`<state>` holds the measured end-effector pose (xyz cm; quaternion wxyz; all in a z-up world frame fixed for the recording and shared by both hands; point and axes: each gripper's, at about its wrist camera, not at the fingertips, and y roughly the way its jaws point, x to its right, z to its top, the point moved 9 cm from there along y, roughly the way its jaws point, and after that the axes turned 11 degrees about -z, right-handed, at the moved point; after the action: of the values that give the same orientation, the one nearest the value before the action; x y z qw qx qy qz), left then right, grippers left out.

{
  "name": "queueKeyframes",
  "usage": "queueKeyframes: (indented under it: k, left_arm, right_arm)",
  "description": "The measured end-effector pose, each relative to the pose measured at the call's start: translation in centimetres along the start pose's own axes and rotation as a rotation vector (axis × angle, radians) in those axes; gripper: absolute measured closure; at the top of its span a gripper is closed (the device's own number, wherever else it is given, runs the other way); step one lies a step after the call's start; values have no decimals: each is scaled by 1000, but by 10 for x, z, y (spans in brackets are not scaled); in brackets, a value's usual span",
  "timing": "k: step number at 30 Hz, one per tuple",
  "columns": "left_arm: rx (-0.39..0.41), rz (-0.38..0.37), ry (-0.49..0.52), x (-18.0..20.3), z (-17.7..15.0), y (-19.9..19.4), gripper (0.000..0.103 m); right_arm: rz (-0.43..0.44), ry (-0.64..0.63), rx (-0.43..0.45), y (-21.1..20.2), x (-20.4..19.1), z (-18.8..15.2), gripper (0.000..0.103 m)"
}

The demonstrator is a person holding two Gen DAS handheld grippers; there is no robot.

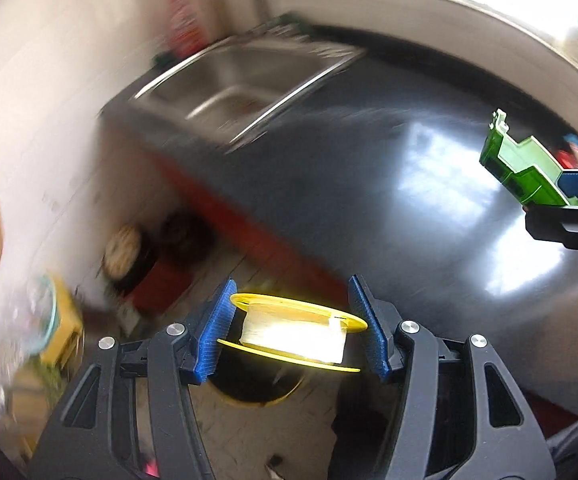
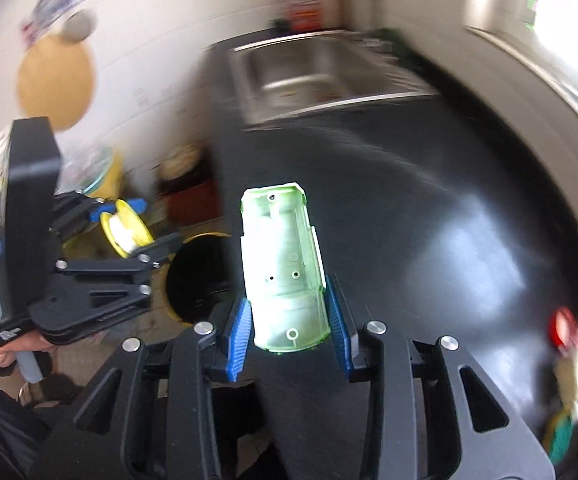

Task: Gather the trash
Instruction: 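Carry the spool and green tray over the trash bin with both grippers, then open both grippers to drop the spool and tray into the bin, then return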

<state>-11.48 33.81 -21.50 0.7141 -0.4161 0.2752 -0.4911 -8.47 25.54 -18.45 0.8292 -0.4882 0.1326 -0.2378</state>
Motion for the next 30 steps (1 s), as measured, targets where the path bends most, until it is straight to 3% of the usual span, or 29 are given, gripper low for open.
queueKeyframes:
  k: [4, 9, 15, 21, 22, 24, 30]
  left_arm:
    - [-48, 21, -145, -60, -43, 13, 46]
    - [-80, 6, -266, -105, -78, 38, 46]
    - [-75, -25, -339, -132, -100, 70, 46]
    - [-67, -57, -346, -138, -100, 86, 45]
    - [-67, -67, -344, -140, -100, 89, 42]
    - [-59, -65, -337, -145, -100, 90, 21]
    - [-55, -58, -330, -153, -102, 84, 17]
  right_arm:
    - [95, -84, -49, 31, -59, 18, 68]
    - [159, -143, -127, 77, -113, 34, 68]
    - [144, -211, -188, 126, -146, 45, 67]
    - [143, -237, -245, 161, -169, 50, 66]
    - [148, -236, -256, 166, -172, 52, 62]
    - [145, -232, -242, 169, -173, 56, 35]
    - [147, -211, -219, 155, -165, 63, 30]
